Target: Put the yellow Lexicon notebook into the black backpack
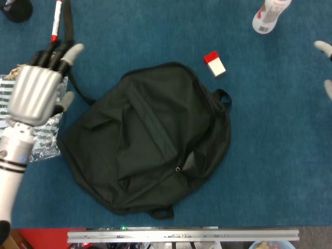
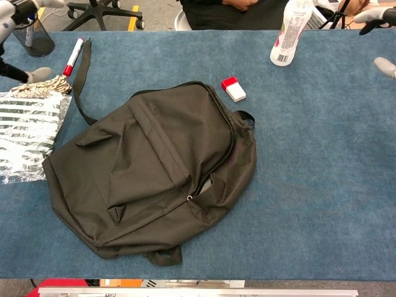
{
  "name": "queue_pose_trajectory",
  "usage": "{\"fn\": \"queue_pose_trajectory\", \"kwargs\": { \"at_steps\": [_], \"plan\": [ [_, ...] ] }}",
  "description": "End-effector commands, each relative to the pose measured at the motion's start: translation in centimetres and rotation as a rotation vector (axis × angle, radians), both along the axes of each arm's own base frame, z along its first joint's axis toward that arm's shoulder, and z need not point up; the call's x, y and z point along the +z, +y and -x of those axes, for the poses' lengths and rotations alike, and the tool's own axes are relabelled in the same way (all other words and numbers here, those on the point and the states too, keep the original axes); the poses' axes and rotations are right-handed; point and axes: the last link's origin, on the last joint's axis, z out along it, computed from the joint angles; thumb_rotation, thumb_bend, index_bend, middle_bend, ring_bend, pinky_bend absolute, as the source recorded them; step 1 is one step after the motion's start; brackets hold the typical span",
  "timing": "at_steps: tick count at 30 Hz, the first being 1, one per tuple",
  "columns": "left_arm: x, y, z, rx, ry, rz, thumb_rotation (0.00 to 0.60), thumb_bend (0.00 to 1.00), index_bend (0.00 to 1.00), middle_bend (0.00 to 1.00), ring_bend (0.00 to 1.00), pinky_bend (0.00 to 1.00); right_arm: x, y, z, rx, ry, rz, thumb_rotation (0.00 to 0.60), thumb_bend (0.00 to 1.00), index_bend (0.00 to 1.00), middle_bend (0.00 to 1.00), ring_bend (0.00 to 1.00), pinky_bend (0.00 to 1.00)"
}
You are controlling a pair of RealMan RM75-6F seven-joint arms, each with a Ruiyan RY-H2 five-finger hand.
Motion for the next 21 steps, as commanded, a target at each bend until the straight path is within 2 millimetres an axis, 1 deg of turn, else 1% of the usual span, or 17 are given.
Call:
{"fn": "queue_pose_trajectory", "kwargs": {
  "at_steps": [1, 5, 7, 11, 14, 17, 21],
  "plan": [
    [0.9, -1.0, 2.6, 0.04, 0.024, -0.04, 0.6, 0.24, 0.13, 0.11, 0.1, 0.24, 0.1, 3.0, 3.3, 0.028, 0.093, 0.088, 0.6, 0.46, 0.13, 0.23, 0.08, 0.13],
    [2.0, -2.2, 5.3, 0.105, 0.016, -0.083, 0.6, 0.24, 0.14, 0.12, 0.1, 0.24, 0.9, 4.9, 5.1, 0.02, 0.097, 0.142, 0.6, 0.46, 0.13, 0.24, 0.08, 0.13],
    [2.5, -2.8, 6.4, 0.13, 0.003, -0.097, 0.6, 0.24, 0.16, 0.12, 0.1, 0.24, 1.3, 5.7, 5.8, 0.006, 0.093, 0.155, 0.6, 0.46, 0.13, 0.24, 0.08, 0.13],
    [3.5, -4.7, 8.5, 0.181, -0.02, -0.13, 0.6, 0.24, 0.18, 0.13, 0.1, 0.24, 2.0, 7.3, 6.9, -0.025, 0.098, 0.178, 0.6, 0.46, 0.13, 0.24, 0.08, 0.13],
    [3.9, -6.6, 9.9, 0.23, -0.023, -0.151, 0.6, 0.24, 0.19, 0.14, 0.11, 0.24, 2.2, 8.2, 7.1, -0.041, 0.099, 0.19, 0.6, 0.45, 0.13, 0.24, 0.08, 0.13],
    [4.5, -8.2, 10.9, 0.269, -0.048, -0.172, 0.6, 0.24, 0.22, 0.15, 0.11, 0.24, 2.3, 8.8, 7.2, -0.056, 0.093, 0.195, 0.6, 0.45, 0.14, 0.25, 0.08, 0.13],
    [5.1, -9.5, 11.5, 0.28, -0.06, -0.205, 0.6, 0.24, 0.23, 0.17, 0.12, 0.24, 2.2, 9.0, 7.1, -0.06, 0.075, 0.202, 0.6, 0.45, 0.14, 0.25, 0.08, 0.14]
  ]
}}
